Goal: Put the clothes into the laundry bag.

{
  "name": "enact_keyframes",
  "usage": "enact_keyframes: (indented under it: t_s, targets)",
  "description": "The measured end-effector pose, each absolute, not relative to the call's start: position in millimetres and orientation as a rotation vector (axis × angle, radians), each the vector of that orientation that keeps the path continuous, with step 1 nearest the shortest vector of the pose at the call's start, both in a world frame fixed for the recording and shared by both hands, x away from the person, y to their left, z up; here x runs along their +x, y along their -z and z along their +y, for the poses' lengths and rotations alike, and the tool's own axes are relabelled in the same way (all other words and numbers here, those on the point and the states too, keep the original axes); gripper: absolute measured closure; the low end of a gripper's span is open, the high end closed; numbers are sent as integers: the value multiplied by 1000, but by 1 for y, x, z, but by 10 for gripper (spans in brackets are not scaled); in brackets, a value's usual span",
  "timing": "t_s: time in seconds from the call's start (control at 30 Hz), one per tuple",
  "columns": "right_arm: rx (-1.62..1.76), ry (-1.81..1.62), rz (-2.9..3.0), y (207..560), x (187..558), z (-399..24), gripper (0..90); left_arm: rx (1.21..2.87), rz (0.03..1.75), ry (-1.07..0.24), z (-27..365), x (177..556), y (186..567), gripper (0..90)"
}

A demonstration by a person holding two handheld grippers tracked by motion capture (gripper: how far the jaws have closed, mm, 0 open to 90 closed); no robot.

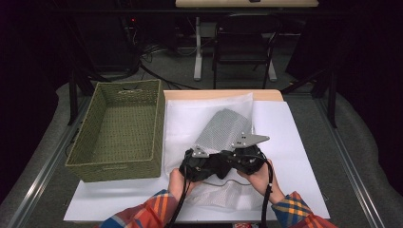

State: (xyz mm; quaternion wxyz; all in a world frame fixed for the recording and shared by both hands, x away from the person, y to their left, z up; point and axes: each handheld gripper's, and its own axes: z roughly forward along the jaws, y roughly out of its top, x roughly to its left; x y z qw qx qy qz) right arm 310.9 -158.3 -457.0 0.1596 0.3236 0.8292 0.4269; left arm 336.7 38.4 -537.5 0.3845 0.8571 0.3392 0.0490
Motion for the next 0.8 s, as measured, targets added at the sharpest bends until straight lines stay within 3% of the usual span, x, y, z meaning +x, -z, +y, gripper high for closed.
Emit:
enact_keyframes:
  t_s: [0.63,0.73,0.8]
  targets:
    - [950,-1266,2376,457,313,-160,887,2114,962,-284,39,360,540,788]
    - [948,-1260,2378,458,314,-160,887,2141,951,-254,40,360,542,734]
    - [952,-1258,2379,458,314,-161,887,2159,948,-231,39,359,541,652]
